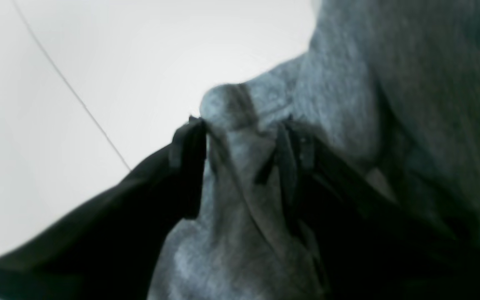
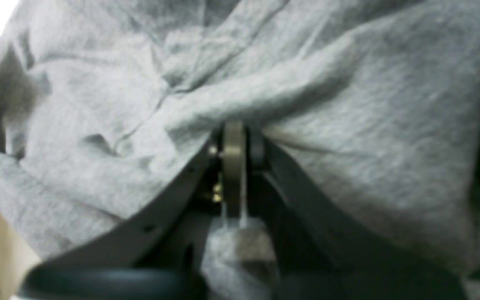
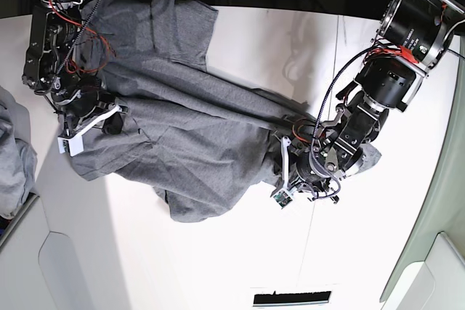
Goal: Layout the t-shirt on the table in an organized manner, then fold the t-shirt properly
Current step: 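Move the left gripper back and regrasp the shirt fabric, then drag the grasped fabric outward with the left gripper to spread the shirt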
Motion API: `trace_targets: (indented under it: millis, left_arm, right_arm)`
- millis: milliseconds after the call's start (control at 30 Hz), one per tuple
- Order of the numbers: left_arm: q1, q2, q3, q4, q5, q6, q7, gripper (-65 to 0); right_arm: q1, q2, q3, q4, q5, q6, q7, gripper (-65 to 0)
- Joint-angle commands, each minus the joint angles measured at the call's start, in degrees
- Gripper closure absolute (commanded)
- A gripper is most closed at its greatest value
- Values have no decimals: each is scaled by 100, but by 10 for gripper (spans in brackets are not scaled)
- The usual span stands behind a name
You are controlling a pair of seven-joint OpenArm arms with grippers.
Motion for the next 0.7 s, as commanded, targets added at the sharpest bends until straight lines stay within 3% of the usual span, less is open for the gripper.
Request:
trace_targets:
  millis: [0, 100, 133, 267, 433, 600, 667]
  left_arm:
    - [-133, -4, -26, -11, 70, 94, -24, -252]
    - [-136, -9, -26, -31, 66, 483, -94, -29]
    - [-142, -13, -26, -28, 70, 608, -109, 0]
    - [-293, -142, -26, -28, 66, 1084, 28, 0]
    - [-553, -407, -26, -28, 48, 1550, 584, 0]
    - [-612, -697, -26, -26, 48, 1558, 1038, 0]
    - [-610, -800, -26, -11, -85, 1281, 1287, 0]
  right_arm:
    - [74, 46, -26, 68, 50, 39, 57, -34]
    - [55, 46, -79, 63, -83, 39, 24, 0]
    - [48, 48, -79, 63, -83, 39, -4, 0]
    - [44, 68, -74, 63, -262, 39, -118, 0]
    - [-210, 192, -72, 72, -243, 127, -195, 0]
    - [-684, 396, -72, 76, 179, 203, -173, 0]
    - [-828, 472, -70, 85, 323, 271, -173, 0]
